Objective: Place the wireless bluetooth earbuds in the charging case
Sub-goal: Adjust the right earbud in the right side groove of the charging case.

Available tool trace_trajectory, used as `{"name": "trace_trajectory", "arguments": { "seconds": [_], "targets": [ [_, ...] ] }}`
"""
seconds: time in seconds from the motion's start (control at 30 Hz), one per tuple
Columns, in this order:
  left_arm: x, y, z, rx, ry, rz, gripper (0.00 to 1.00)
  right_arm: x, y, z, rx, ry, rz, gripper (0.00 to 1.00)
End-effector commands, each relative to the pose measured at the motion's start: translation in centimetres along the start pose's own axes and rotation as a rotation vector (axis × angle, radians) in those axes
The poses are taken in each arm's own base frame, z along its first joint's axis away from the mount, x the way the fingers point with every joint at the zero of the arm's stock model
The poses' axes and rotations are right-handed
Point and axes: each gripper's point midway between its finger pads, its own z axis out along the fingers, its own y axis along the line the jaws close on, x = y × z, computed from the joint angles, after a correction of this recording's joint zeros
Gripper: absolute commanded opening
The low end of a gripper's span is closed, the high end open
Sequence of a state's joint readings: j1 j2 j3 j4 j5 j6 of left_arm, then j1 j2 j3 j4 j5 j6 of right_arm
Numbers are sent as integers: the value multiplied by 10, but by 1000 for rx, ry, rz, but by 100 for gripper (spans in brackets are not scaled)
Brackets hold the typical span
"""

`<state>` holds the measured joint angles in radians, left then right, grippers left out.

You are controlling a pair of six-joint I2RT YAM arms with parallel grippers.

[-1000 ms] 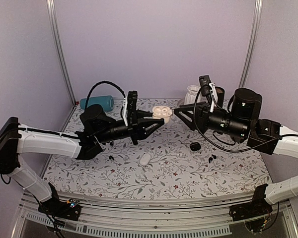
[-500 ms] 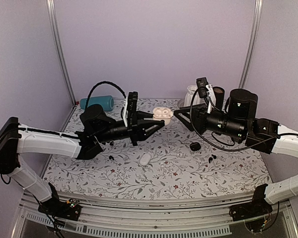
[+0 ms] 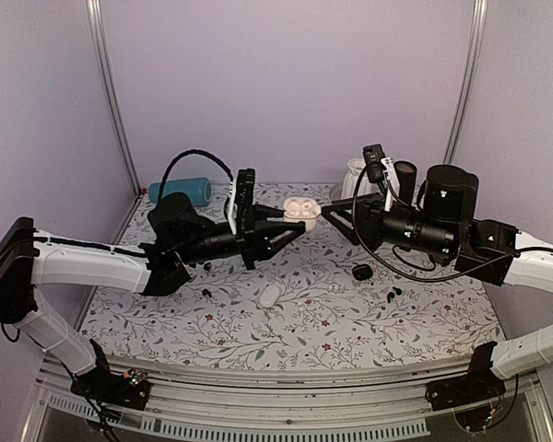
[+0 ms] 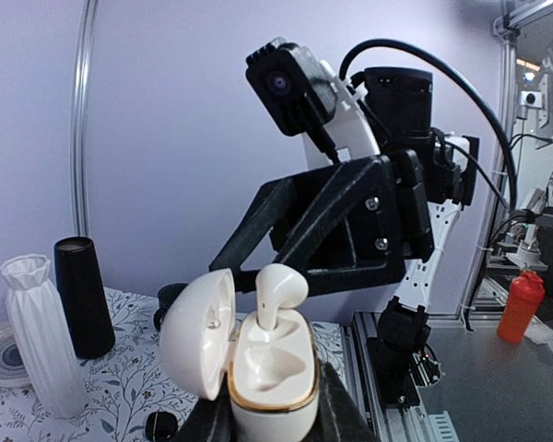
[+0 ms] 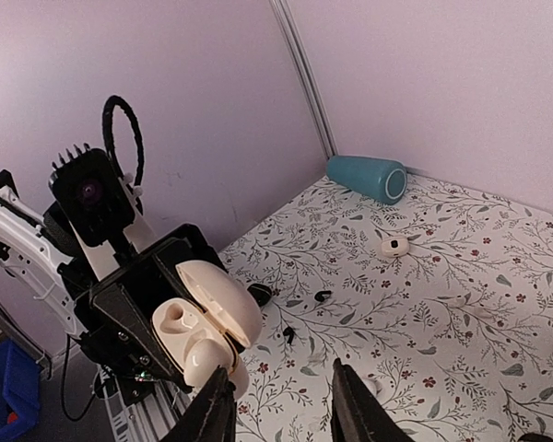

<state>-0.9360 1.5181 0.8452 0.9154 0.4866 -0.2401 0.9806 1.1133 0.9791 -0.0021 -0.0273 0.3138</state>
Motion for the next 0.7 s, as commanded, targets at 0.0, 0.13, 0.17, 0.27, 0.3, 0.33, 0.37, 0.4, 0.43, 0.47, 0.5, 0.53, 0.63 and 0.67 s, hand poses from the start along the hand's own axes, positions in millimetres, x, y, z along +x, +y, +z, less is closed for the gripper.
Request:
{"name": "trace_trajectory", "arguments": {
  "seconds": [0.0,0.13,0.17,0.27,0.3,0.33,0.37,0.4,0.43,0.47,0.5,0.53,0.63,0.67],
  "targets": [
    [-10,-4,5,20,-24,5,0,-11,15,-2,-64,-24,-2,36],
    [-9,-3,6,14,-20,3,0,-12,19,-2,-78,-26,0,36],
    [-9,-3,6,15,-20,3,0,-12,20,-2,-81,-26,1,36],
    [-8,-3,6,18,-19,1,0,-11,21,-1,-86,-24,1,36],
    [-8,-3,6,18,-19,0,0,-11,22,-1,-89,-25,1,36],
    [-8,-3,6,18,-18,1,0,-11,23,-2,-92,-25,2,36],
    [-7,-3,7,17,-16,0,0,-12,24,-2,-95,-27,1,36],
    [-7,-3,7,18,-17,0,0,-12,25,-2,-99,-29,2,36],
    [-7,-3,7,17,-15,-1,0,-12,25,-2,-101,-29,2,36],
    [-6,-3,7,18,-14,-1,0,-12,26,-2,-103,-29,2,36],
    [-6,-3,7,18,-14,-1,0,-12,26,-2,-103,-30,2,36],
    [-6,-3,7,18,-14,0,0,-12,27,-2,-108,-31,2,36],
    [-5,-3,7,19,-11,-3,0,-12,28,-2,-111,-33,1,36],
    [-4,-3,7,20,-10,-3,0,-12,27,-2,-108,-32,1,36]
  ]
}}
